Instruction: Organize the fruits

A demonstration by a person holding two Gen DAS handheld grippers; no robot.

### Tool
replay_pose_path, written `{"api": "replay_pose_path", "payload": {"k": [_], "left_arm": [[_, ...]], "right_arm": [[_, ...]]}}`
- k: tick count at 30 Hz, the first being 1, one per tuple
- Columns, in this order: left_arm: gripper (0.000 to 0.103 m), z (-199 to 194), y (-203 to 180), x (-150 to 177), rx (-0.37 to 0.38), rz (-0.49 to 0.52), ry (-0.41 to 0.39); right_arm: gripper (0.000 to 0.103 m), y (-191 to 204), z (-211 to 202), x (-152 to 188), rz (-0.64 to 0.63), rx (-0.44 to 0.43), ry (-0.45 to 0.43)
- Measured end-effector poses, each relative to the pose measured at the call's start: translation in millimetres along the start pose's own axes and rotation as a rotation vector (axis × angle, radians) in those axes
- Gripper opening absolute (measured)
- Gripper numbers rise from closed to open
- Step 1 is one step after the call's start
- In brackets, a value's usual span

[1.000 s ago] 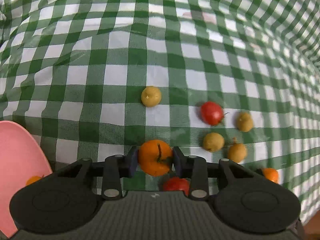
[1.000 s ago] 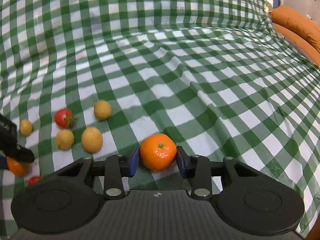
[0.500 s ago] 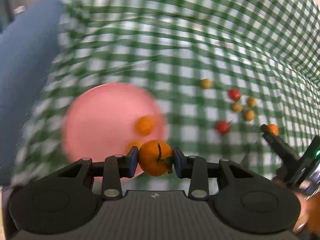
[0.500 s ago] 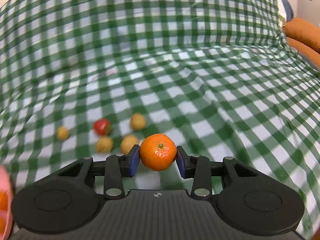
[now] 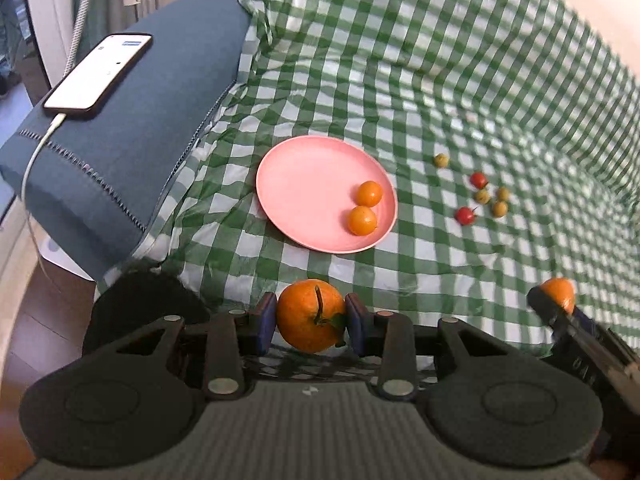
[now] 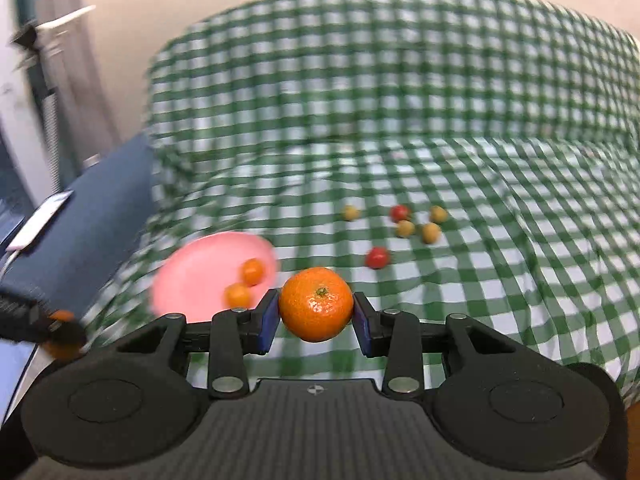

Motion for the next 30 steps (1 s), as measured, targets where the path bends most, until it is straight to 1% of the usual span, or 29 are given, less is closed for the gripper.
{"api": "replay_pose_path", "payload": {"k": [3, 5, 6, 8, 10, 12, 21, 25, 30], "left_arm": [[0.041, -8, 2, 8, 0.023, -0.01, 0.002], [0.041, -19, 7, 9, 0.061, -0.035, -0.019], [0.041, -26, 12, 9, 0.063, -0.042, -0.036], [0.041, -35, 20, 12, 0.064, -0.054, -0.052], [0.041, -41, 22, 18, 0.075, -0.063, -0.049], [0.041, -45, 23, 25, 0.086, -0.068, -0.047], [0.041, -65, 25, 33, 0.119, -0.072, -0.101], [0.041, -72, 25, 33, 0.121, -0.067, -0.124], [0.041, -72, 27, 32, 0.123, -0.074, -0.129]], "right_arm": [[0.04, 22, -22, -6, -0.081, -0.005, -0.036], [0.04, 32, -30, -10, -0.111, -0.002, -0.036], [0.04, 36, -32, -11, -0.123, -0.003, -0.034], [0.04, 47, -39, -16, -0.141, 0.005, -0.07], [0.04, 57, -47, -18, -0.15, 0.003, -0.103], [0.04, 64, -53, -14, -0.152, -0.001, -0.107], [0.04, 73, -74, -5, -0.176, 0.008, -0.131], [0.04, 76, -75, -4, -0.182, 0.007, -0.134], [0.04, 78, -74, -4, -0.184, 0.005, -0.131]]}}
Point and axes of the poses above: each gripper's, at about its wrist camera, not at the fingertips, and z roughly the way its jaws point, y to its left, x to its underside, the point moved 10 cm from there along z, roughly the way its jaws point, and after that the axes turned 14 degrees about -x, right-handed, at the moved point
